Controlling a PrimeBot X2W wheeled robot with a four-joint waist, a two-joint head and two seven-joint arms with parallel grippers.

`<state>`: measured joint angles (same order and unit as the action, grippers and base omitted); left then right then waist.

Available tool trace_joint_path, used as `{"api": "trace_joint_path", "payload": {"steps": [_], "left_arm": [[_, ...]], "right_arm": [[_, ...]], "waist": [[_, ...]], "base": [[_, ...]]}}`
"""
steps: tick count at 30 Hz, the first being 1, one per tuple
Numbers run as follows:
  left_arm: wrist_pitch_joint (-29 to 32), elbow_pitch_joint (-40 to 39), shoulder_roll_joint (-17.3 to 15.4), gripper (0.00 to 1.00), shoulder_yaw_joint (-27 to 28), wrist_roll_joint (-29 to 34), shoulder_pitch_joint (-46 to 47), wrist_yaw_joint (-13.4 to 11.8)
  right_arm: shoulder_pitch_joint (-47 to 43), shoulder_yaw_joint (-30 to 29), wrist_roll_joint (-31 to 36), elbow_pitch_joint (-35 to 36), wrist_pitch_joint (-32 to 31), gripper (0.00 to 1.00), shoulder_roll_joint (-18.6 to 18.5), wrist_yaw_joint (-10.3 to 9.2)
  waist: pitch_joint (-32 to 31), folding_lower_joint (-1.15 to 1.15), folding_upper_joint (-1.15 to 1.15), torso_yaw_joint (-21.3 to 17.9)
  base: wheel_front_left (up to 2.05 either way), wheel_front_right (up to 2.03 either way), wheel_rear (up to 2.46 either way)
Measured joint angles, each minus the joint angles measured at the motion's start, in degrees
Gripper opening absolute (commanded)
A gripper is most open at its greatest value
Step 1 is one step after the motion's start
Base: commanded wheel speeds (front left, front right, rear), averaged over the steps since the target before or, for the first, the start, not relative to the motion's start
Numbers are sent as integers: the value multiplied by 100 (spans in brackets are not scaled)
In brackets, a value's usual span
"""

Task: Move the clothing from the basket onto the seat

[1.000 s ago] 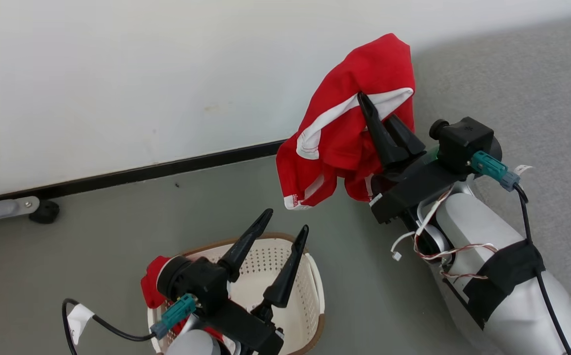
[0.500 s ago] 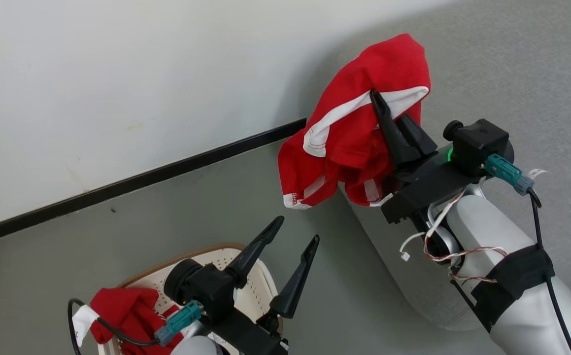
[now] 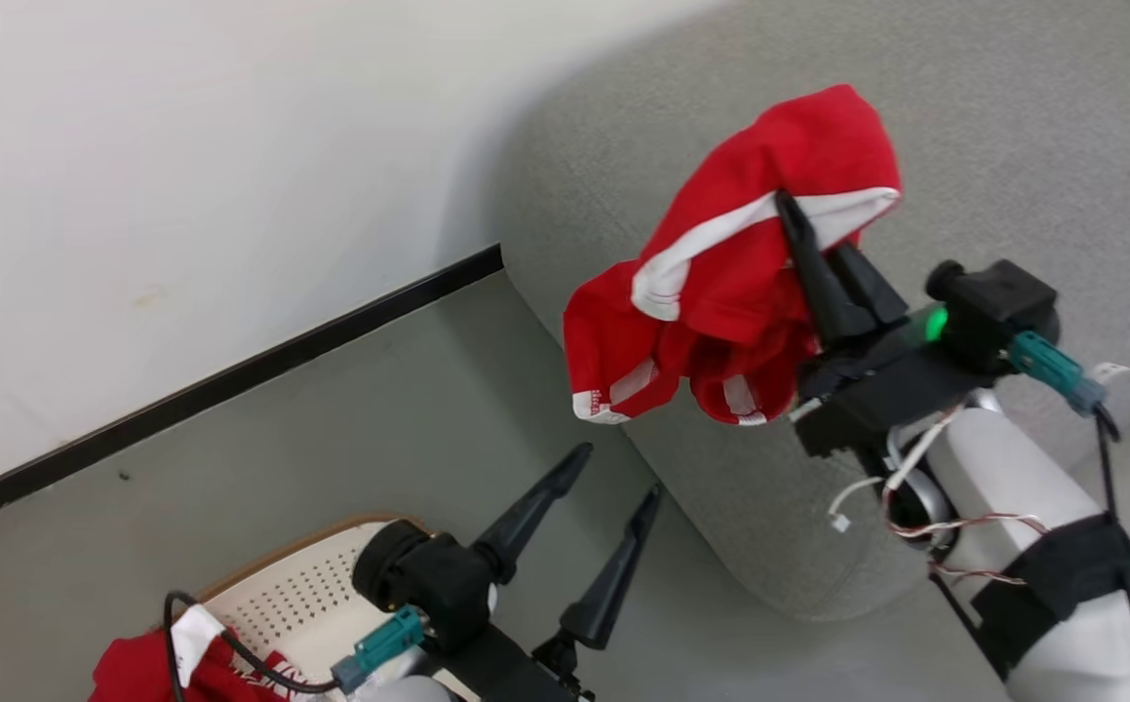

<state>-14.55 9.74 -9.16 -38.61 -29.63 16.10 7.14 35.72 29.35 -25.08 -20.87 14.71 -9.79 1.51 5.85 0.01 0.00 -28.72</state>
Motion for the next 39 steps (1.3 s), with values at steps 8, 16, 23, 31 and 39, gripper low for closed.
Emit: {"api": "trace_joint_path", "payload": {"steps": [8,16,23,31,39], "left_arm": [[0,-55,8,100,-215,-9,108,0],[0,-104,-141,100,-291,-13,110,0],[0,-205,-259,100,-411,-13,113,0],[0,-385,-521,100,-453,-13,208,0],[0,-590,-903,100,-494,-30,460,0]], "right_arm": [[-297,-491,43,430,0,0,-383,-108],[-183,-951,101,597,0,0,-581,-163],[12,-1532,162,728,0,0,-1013,-258],[239,-2051,202,945,1,0,-1241,-416],[587,-2594,242,1069,1,0,-1483,-601]], "waist": [[146,0,0,-217],[430,0,1,-250],[741,0,1,-117],[1205,0,1,162],[1830,0,1,495]], "base": [[0,0,0],[0,0,0],[0,0,0],[0,0,0],[0,0,0]]}}
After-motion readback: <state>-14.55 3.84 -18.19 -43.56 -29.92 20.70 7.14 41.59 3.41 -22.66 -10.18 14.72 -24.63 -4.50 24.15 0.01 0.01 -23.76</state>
